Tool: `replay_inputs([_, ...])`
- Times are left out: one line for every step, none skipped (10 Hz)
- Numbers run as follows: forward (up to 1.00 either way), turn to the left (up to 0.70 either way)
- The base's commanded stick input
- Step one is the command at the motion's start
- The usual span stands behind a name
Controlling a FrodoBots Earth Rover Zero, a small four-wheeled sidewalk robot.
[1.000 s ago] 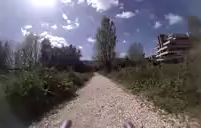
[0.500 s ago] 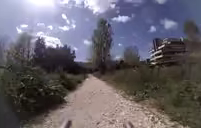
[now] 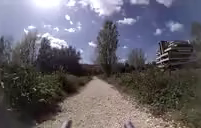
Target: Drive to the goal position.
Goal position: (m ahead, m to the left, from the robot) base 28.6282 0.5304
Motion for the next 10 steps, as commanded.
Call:
replay_inputs([0.85,0.0])
replay_inputs([0.85,0.0])
replay_inputs([0.85,0.0])
replay_inputs([0.85,0.0])
replay_inputs([0.85,0.0])
replay_inputs([0.85,0.0])
replay_inputs([0.85,0.0])
replay_inputs([0.85,0.0])
replay_inputs([0.85,0.0])
replay_inputs([0.85,0.0])
